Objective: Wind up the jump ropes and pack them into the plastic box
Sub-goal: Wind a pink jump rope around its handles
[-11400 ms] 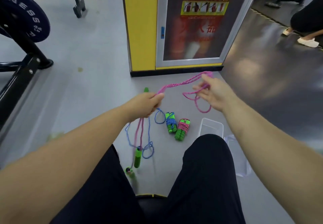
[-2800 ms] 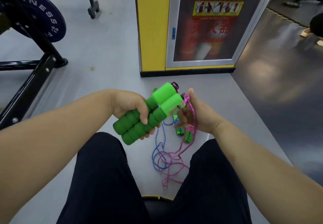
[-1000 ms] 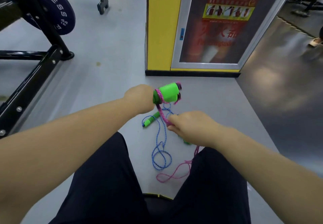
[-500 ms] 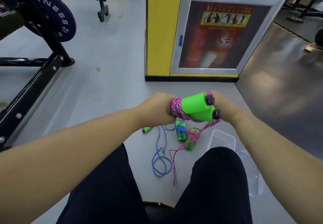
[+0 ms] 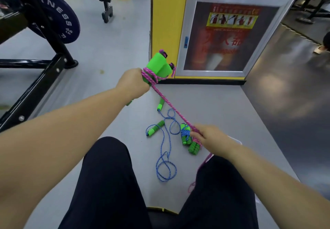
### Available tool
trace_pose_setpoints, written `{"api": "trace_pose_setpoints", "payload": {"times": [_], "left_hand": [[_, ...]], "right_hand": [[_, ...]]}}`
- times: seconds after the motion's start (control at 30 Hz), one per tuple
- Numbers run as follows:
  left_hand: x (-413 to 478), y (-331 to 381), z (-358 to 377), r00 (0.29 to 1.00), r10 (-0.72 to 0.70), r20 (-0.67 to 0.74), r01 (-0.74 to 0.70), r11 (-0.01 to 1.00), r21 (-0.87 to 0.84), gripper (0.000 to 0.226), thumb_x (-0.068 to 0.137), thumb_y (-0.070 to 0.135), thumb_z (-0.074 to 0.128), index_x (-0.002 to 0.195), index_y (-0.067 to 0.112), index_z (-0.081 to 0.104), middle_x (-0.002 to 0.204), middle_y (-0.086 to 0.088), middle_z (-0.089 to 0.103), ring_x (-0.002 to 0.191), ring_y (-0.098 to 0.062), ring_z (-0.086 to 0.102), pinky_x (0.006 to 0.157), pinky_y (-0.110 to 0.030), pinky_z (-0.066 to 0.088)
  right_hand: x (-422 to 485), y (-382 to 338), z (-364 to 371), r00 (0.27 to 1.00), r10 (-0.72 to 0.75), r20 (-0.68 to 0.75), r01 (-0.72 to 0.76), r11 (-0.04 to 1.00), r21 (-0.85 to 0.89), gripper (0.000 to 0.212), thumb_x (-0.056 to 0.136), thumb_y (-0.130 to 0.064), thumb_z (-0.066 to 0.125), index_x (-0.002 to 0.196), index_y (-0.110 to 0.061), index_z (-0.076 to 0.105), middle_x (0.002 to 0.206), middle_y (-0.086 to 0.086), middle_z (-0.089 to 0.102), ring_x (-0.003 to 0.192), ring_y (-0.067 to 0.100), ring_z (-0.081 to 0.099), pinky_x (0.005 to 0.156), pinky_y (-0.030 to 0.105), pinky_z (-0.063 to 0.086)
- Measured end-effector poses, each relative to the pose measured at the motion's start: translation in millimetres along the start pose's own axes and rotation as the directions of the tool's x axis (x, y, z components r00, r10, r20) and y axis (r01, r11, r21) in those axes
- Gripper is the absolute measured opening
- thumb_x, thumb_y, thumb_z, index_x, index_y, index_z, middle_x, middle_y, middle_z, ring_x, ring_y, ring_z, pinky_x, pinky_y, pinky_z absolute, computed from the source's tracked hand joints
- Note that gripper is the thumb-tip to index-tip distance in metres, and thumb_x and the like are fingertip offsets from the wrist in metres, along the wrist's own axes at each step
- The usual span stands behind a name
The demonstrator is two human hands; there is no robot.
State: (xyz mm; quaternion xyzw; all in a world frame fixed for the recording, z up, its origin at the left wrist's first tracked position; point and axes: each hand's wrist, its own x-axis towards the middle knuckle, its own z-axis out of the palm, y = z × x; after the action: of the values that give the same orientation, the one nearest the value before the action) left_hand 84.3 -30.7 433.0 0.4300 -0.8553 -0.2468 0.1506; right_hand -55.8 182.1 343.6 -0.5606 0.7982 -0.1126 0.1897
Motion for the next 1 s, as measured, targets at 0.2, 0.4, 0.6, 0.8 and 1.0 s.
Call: {"api": "trace_pose_setpoints", "payload": {"times": [0.2, 0.4, 0.6, 0.8, 1.0], "left_hand": [[-14.2, 9.4, 24.9, 0.976, 0.158, 0.149, -0.215, 0.786, 0.579, 0.025, 0.087, 0.004, 0.048, 0.11, 0.008, 0.056, 0.111, -0.013, 0.063, 0.104, -0.032, 0.059, 0.075, -0.035, 0.044], [-46.2, 28.7, 57.5, 0.768, 0.471, 0.434, -0.64, 0.603, 0.476, 0.026, 0.087, 0.008, 0.047, 0.108, 0.016, 0.059, 0.108, -0.005, 0.06, 0.102, -0.024, 0.056, 0.073, -0.03, 0.038], [-69.1, 48.8, 26.0, 0.756, 0.566, 0.329, -0.536, 0.824, -0.186, 0.018, 0.081, 0.009, 0.064, 0.097, 0.002, 0.063, 0.089, -0.01, 0.067, 0.074, -0.018, 0.052, 0.062, -0.02, 0.037], [-63.1, 45.9, 14.1, 0.87, 0.388, 0.303, -0.231, 0.866, -0.443, 0.02, 0.074, 0.001, 0.07, 0.09, -0.004, 0.058, 0.069, -0.012, 0.057, 0.06, -0.012, 0.045, 0.054, -0.023, 0.04], [-46.5, 26.8, 24.1, 0.93, 0.216, 0.297, -0.081, 0.909, -0.408, 0.04, 0.073, 0.015, 0.076, 0.107, 0.02, 0.056, 0.096, -0.003, 0.066, 0.085, -0.019, 0.062, 0.072, -0.026, 0.05]], "right_hand": [[-9.2, -69.0, -58.5, 0.779, -0.552, -0.299, 0.408, 0.807, -0.427, 0.039, 0.087, -0.044, 0.039, 0.064, -0.017, 0.054, 0.049, 0.0, 0.053, 0.043, 0.023, 0.049, 0.04, 0.02, 0.012], [16.0, -59.8, -123.9, 0.716, -0.508, -0.478, 0.395, 0.86, -0.322, 0.032, 0.082, -0.044, 0.056, 0.088, -0.019, 0.073, 0.078, -0.004, 0.069, 0.071, 0.015, 0.064, 0.059, 0.025, 0.044], [20.5, -10.7, -115.7, 0.964, -0.022, -0.263, 0.123, 0.92, 0.373, 0.028, 0.09, 0.001, 0.054, 0.113, -0.012, 0.063, 0.091, 0.002, 0.068, 0.064, -0.015, 0.06, 0.077, 0.014, 0.046], [-2.9, -23.2, -65.4, 0.984, -0.033, -0.175, 0.062, 0.984, 0.166, 0.03, 0.097, -0.031, 0.04, 0.091, -0.031, 0.069, 0.088, -0.013, 0.069, 0.076, 0.0, 0.061, 0.078, 0.026, 0.05], [-5.0, -32.7, -45.7, 0.991, -0.135, 0.018, 0.136, 0.991, -0.011, 0.032, 0.097, -0.042, 0.037, 0.086, -0.03, 0.065, 0.082, -0.013, 0.063, 0.076, 0.006, 0.055, 0.072, 0.026, 0.037]]}}
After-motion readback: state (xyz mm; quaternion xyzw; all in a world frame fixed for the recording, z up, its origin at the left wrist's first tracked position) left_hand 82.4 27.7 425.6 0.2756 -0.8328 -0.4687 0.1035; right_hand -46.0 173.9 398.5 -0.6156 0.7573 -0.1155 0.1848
